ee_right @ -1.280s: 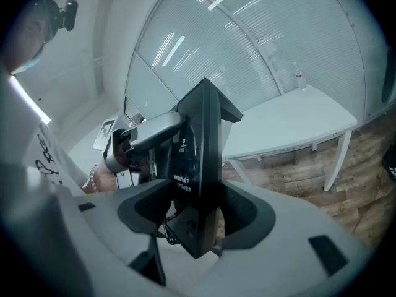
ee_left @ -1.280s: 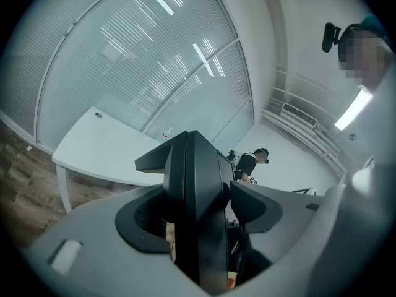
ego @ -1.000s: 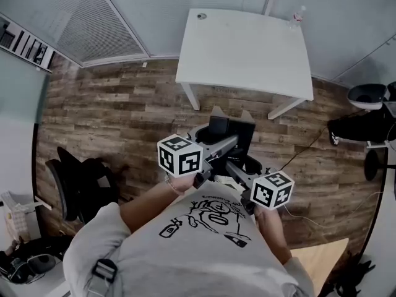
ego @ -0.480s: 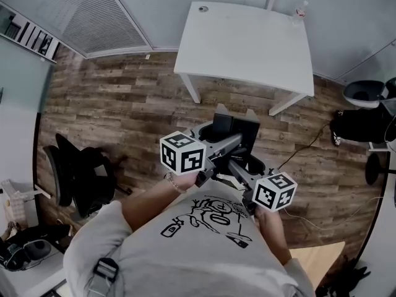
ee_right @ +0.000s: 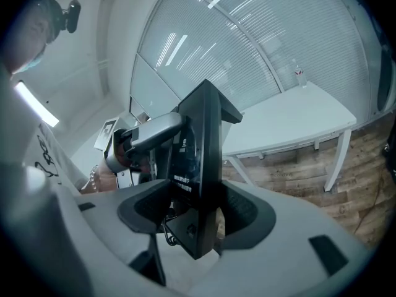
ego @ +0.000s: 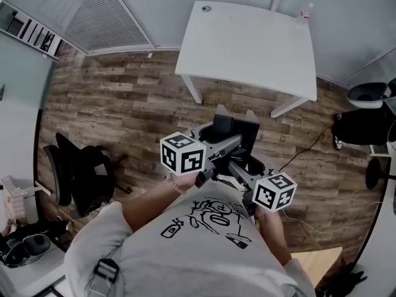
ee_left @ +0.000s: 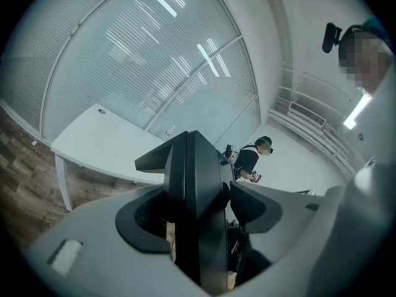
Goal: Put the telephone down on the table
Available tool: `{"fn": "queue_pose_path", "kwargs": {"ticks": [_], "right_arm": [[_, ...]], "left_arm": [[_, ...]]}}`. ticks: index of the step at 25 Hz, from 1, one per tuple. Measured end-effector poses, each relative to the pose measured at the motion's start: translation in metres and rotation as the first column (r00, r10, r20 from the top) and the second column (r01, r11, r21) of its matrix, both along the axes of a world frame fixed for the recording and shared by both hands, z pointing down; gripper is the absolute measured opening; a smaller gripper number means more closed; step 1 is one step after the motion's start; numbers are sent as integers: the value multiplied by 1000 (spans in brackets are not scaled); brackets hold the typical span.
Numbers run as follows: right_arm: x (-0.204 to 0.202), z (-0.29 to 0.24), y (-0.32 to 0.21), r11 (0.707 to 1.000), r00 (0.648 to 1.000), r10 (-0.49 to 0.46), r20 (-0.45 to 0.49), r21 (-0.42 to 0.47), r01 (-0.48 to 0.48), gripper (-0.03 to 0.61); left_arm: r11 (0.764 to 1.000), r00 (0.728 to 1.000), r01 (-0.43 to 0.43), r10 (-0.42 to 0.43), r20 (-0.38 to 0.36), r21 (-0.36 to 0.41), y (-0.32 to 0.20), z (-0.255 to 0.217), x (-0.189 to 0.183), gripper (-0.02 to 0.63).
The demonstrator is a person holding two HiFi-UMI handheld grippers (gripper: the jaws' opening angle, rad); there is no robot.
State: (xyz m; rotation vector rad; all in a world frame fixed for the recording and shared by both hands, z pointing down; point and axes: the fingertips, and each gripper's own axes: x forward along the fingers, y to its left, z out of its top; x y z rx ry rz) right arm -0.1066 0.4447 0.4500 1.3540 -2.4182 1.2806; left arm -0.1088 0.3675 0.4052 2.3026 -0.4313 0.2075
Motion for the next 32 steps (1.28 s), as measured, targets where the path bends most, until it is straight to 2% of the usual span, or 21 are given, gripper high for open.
{"fn": "queue_pose_path", "kwargs": {"ticks": [14, 24, 32], "right_arm": [[-8, -3, -104, 1000, 1000, -9, -9, -24, 9, 239], [-36, -5, -189, 999, 1000, 3, -20, -38, -4, 238], [-54, -3, -229, 999, 999, 12, -30, -41, -13, 238]], "left_arm": [[1000, 1000, 7, -7, -12, -17, -104, -2, -9, 295], [1000, 1000, -8, 8, -20, -28, -190, -2, -36, 295], [999, 999, -13, 12, -31, -44, -231, 2, -55, 295]]}}
